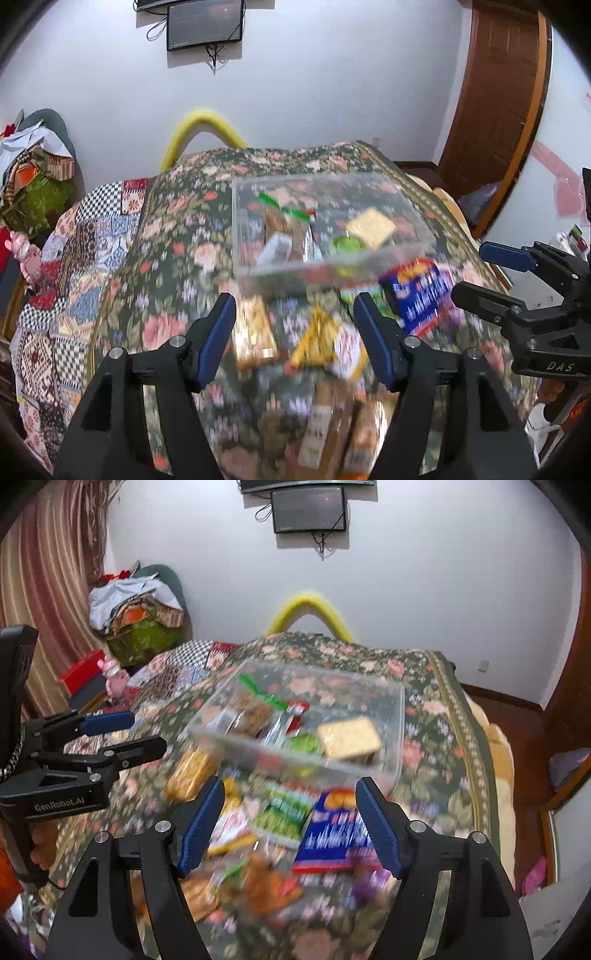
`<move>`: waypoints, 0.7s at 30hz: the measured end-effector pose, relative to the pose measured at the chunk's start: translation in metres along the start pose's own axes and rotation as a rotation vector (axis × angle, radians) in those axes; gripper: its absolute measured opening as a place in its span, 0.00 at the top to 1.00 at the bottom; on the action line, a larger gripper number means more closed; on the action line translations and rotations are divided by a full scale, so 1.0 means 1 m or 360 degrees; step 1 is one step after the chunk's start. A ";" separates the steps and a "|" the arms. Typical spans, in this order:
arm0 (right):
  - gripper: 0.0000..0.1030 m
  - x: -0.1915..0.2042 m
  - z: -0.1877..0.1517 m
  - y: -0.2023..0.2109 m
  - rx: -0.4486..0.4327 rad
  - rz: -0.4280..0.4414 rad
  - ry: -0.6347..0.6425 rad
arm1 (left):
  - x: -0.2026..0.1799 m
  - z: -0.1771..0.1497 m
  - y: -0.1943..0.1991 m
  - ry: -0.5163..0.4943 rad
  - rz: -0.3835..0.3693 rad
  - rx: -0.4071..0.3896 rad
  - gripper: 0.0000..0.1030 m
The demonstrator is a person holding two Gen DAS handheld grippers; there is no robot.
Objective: Organize snacks
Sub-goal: 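Grasp the cracker roll with the left tool while the right tool grasps the wrapped pastry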
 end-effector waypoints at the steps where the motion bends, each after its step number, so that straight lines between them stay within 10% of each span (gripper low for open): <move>1: 0.32 0.006 -0.009 0.001 0.0017 0.0011 -0.0002 | 0.000 -0.006 0.003 0.0001 0.0001 0.0005 0.36; 21: 0.28 0.072 -0.104 -0.074 0.0354 0.0086 -0.0180 | 0.042 -0.134 0.029 0.0053 0.0057 0.0218 0.36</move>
Point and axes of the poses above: each gripper's, at about its wrist camera, not at the fingertips, and y roughly against the way its jaws point, x to its left, z to its top, the point moved 7 cm from there along -y, roughly the way its jaws point, and after that the axes turned 12 degrees about z, right-handed, at the moved point
